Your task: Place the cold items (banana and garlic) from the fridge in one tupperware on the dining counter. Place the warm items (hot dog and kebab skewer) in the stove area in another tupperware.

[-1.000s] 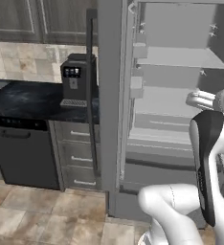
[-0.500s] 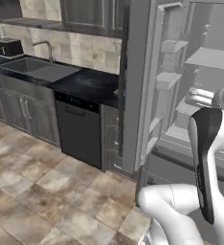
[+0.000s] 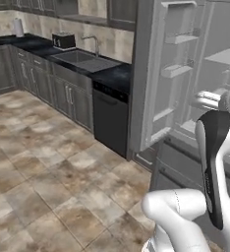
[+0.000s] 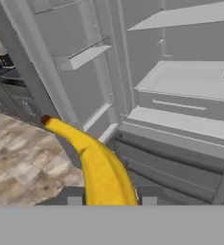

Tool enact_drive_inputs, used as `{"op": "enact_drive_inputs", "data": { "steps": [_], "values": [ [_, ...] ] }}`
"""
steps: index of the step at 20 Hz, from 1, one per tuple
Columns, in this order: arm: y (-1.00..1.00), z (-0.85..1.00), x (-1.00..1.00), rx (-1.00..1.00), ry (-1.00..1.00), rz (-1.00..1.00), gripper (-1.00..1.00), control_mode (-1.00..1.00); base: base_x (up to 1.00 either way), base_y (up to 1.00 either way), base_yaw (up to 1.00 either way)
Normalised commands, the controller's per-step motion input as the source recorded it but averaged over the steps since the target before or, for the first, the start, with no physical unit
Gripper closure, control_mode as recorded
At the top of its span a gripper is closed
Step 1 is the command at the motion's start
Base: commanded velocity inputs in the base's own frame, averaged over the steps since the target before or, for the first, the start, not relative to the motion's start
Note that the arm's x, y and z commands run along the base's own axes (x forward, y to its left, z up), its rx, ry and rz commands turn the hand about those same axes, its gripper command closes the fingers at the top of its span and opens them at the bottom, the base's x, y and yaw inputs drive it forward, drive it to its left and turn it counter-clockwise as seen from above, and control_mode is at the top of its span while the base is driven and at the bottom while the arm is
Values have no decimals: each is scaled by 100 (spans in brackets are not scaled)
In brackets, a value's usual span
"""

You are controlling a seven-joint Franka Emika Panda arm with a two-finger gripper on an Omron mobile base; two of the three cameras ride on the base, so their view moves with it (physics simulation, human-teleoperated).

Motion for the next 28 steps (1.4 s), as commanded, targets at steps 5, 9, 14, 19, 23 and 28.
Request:
{"op": "enact_drive_inputs", "data": {
  "steps": [5, 9, 14, 19, 23, 28],
  "values": [
    [0, 0, 0, 0, 0, 0, 100, 100, -88, 8, 44],
    [0, 0, 0, 0, 0, 0, 100, 100, -95, 24, 42],
    [0, 0, 0, 0, 0, 0, 100, 100, -100, 35, 39],
    [0, 0, 0, 0, 0, 0, 100, 100, -100, 10, 34],
    [0, 0, 0, 0, 0, 0, 100, 100, -100, 0, 25],
    [0, 0, 0, 0, 0, 0, 100, 100, -100, -8, 30]
  ]
}}
